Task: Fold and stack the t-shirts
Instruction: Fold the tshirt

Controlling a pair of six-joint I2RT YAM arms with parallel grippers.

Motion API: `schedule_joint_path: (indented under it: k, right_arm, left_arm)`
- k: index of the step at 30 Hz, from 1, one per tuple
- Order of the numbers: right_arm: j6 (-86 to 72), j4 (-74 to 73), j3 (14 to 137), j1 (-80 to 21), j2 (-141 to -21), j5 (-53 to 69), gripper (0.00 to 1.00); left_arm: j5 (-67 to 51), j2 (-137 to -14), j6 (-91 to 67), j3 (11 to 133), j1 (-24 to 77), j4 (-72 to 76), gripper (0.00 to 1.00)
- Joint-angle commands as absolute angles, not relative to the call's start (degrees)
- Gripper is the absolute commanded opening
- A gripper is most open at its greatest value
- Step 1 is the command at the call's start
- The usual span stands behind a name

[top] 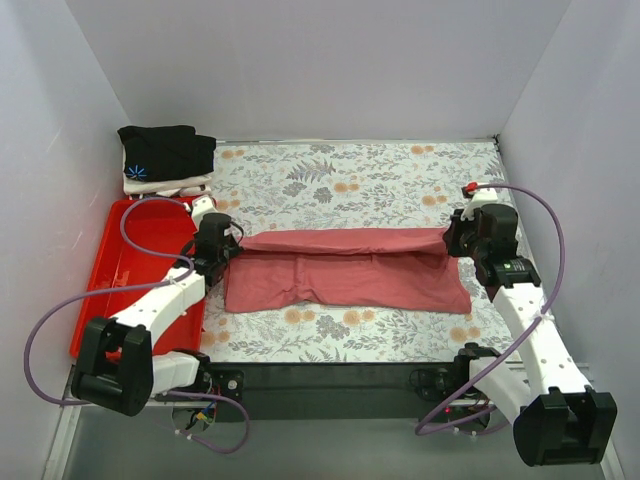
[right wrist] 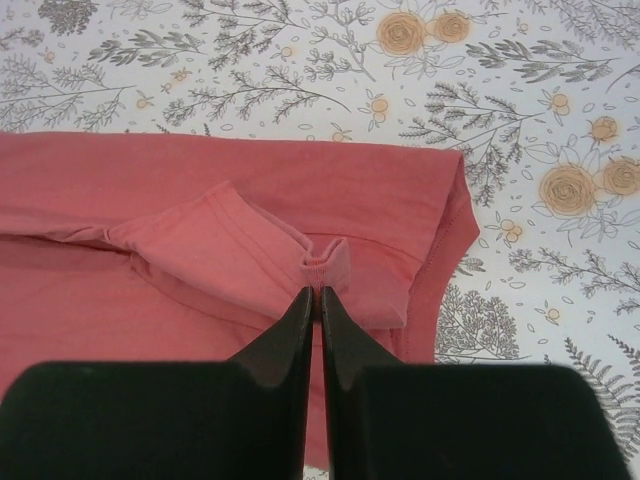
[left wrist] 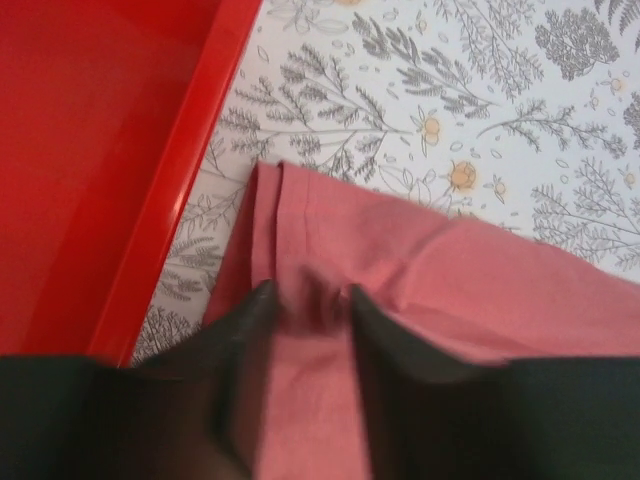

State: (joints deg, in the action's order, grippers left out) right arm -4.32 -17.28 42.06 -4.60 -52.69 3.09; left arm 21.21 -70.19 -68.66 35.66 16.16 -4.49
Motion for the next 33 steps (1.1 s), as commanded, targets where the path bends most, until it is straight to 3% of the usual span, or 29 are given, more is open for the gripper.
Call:
schedule_joint_path:
  k: [1, 3, 4, 5, 8, 11, 18, 23, 33]
  right_arm:
    - [-5.45, -18.63, 42.45, -5.27, -50.54, -2.52, 0.01]
    - [-5.97, -21.08, 43.24, -5.36, -50.19, -3.86, 0.11]
    - [-6.15, -21.79, 43.94, -5.45, -49.49, -4.74, 0.18]
    - [-6.15, -22.32, 44.03, -5.54, -49.05, -5.01, 0.3]
    - [-6.24, -22.24, 44.56, -5.63, -47.11, -4.92, 0.43]
    - [-6.33, -21.1, 45.09, -5.71, -47.28, -3.87, 0.46]
    - [-7.03, -11.79, 42.81, -6.76, -57.36, 7.45, 0.46]
    - [-6.94, -7.74, 45.61, -12.02, -66.17, 5.63, 0.44]
    - [-6.77, -4.13, 51.68, -19.6, -81.72, 2.55, 0.43]
  left_arm:
    - [21.71, -66.54, -72.49, 34.37, 17.14, -8.95, 0.41]
    - [23.45, -63.29, -74.17, 32.97, 19.24, -11.41, 0.68]
    - [24.68, -62.06, -74.88, 32.61, 20.12, -12.03, 0.88]
    - [24.87, -59.7, -75.84, 32.26, 21.69, -12.39, 0.9]
    - [24.44, -57.31, -76.82, 33.04, 23.81, -13.97, 0.9]
    - [23.56, -57.21, -76.99, 35.33, 24.87, -13.98, 0.91]
    - [23.73, -70.29, -75.06, 39.28, 26.28, -8.27, 0.91]
    - [25.93, -79.7, -73.83, 42.97, 26.89, -7.91, 0.91]
    - [28.57, -78.05, -72.86, 41.05, 26.98, -8.7, 0.9]
